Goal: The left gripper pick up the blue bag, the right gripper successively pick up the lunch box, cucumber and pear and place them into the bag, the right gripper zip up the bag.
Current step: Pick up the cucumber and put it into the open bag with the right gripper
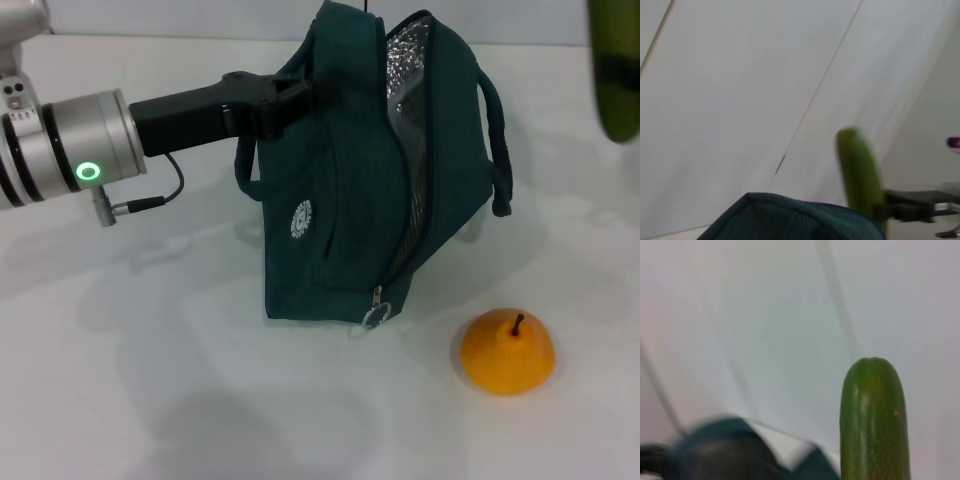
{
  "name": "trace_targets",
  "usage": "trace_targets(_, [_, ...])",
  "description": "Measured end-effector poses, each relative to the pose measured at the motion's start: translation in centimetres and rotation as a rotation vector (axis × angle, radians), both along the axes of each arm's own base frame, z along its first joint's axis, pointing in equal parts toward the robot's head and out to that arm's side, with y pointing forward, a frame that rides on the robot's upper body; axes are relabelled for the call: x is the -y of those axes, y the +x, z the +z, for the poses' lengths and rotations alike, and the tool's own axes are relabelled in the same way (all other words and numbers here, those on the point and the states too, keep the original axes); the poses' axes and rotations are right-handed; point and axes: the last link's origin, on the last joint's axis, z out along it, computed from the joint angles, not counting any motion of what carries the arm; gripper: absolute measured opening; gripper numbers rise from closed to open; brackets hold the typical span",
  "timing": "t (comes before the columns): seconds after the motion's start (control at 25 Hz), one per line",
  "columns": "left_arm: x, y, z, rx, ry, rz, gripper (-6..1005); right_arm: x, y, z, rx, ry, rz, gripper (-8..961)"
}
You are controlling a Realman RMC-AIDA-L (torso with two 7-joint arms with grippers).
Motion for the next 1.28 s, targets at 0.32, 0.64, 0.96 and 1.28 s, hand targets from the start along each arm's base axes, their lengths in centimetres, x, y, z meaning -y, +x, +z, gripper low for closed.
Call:
trace_targets(0.32, [0.0, 0.1, 0.8, 0.028, 0.010, -0.009, 39, 1.6, -4.1, -3.6, -0.323, -0.036, 0.347, 551])
trace_targets(0.64, [-0.1, 0.3, 0.8, 0.026, 0.014, -0.013, 39, 1.4, -6.0, -9.2, -0.381, -0.119, 0.428, 551])
trace_targets(0.96, [-0.3, 0.5, 0.6, 0.024, 0.011, -0.018, 39, 2.1, -6.2, -11.6, -0.352, -0.116, 0.482, 550])
trace_targets(1.28, [-0.3, 0.6, 0.5, 0.021, 0.012, -0.024, 39, 2.3, -5.4, -12.1, -0.327, -0.087, 0.476, 552])
